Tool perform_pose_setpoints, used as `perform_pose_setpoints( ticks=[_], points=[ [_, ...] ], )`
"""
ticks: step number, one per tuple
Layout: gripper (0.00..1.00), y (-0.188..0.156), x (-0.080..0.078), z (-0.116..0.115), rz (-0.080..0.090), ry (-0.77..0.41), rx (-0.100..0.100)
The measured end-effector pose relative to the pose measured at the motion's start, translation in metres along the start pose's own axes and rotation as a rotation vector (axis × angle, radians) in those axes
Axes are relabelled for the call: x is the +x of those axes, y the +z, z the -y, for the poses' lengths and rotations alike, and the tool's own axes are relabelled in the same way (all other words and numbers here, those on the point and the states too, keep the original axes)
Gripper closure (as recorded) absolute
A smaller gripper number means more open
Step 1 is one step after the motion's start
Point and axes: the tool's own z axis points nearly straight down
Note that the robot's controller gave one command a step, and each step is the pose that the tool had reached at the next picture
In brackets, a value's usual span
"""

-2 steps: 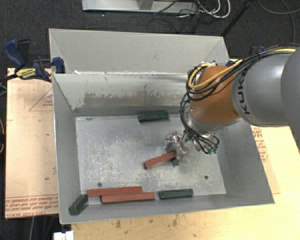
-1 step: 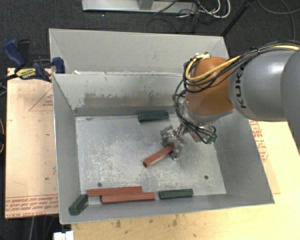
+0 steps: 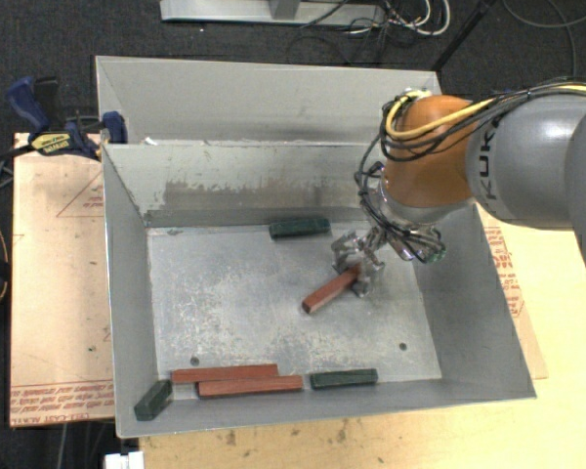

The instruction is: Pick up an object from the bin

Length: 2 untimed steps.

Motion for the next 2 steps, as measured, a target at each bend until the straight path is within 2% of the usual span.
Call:
perform_pose_setpoints(
  ticks=[1,2],
  points=[
    [1.00,-0.004,0.000,0.003,-0.005,-0.014,-0.002],
    [1.00,-0.024,-0.003,-0.002,-0.010,-0.040,-0.006]
  ],
)
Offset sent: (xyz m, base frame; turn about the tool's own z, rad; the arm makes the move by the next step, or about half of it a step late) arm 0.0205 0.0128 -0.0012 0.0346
